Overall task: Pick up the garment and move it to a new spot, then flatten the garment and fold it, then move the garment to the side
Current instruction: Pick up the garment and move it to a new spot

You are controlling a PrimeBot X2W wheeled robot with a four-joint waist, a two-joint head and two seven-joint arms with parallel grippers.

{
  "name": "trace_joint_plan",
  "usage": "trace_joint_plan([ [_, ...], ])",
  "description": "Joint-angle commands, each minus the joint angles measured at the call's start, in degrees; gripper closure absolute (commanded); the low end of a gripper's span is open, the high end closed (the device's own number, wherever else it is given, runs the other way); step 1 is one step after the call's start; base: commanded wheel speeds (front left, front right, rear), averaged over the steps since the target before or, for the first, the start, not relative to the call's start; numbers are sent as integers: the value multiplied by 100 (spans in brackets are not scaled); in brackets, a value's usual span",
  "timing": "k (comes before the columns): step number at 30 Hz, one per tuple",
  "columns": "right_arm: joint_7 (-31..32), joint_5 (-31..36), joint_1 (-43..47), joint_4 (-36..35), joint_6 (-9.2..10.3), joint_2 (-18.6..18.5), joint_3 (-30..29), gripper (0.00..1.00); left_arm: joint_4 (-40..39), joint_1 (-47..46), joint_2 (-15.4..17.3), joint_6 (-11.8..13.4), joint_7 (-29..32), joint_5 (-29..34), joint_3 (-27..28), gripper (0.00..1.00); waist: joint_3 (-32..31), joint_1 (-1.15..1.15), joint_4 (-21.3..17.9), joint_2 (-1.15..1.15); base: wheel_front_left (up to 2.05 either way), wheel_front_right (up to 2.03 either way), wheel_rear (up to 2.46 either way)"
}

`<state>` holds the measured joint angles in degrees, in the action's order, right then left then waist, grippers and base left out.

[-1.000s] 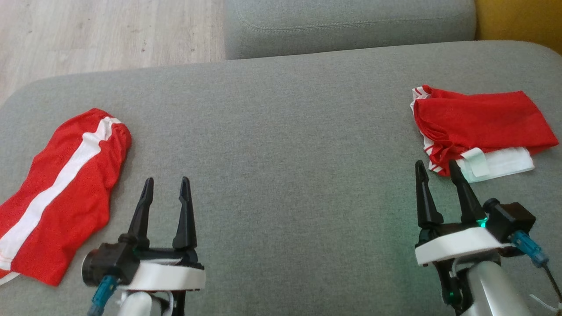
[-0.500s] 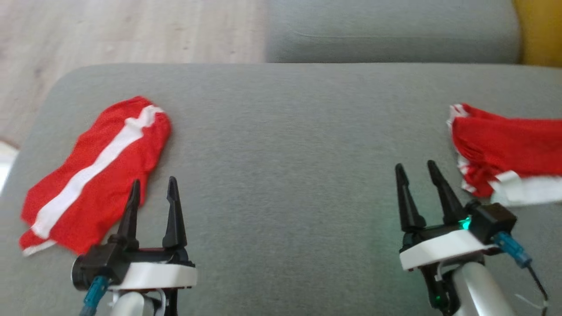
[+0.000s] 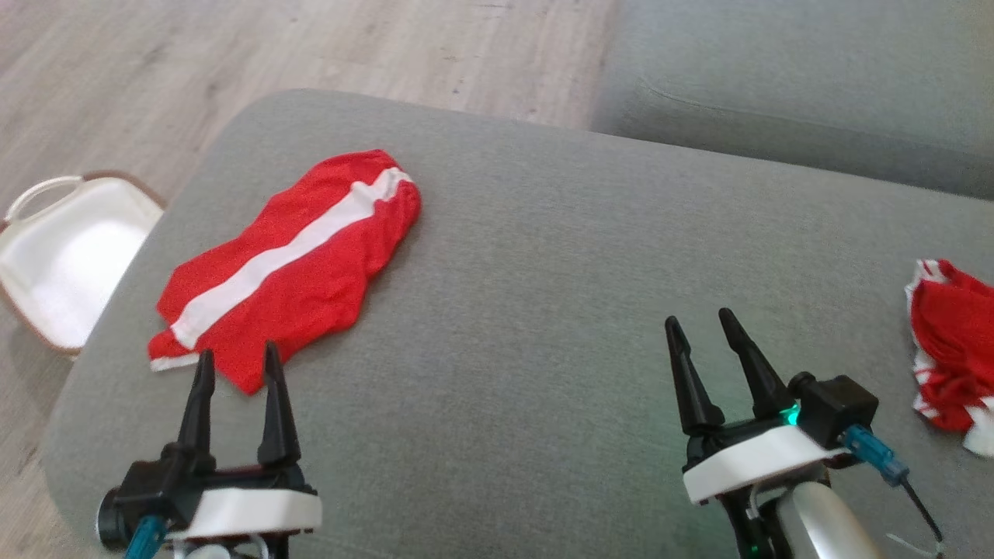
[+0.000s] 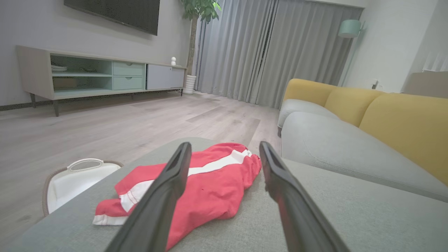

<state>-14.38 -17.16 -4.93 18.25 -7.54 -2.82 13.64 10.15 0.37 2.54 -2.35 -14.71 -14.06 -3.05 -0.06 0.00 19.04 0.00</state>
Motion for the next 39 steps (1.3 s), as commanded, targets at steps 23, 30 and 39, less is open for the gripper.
trace_joint_plan([
  [23,-62,386,-325,-230,5,-6,-133,0,1019,-1224,746,-82,76,338,1176,0,838,0,-238,0,0,0,0],
  [30,-40,706,-536,-387,5,-6,-453,0,2616,-2396,1583,-301,1192,298,1131,0,1392,0,-423,0,0,0,0],
  [39,96,906,-679,-676,5,-6,-595,0,4204,-3250,2017,-499,2116,4,725,0,1849,0,-605,0,0,0,0],
])
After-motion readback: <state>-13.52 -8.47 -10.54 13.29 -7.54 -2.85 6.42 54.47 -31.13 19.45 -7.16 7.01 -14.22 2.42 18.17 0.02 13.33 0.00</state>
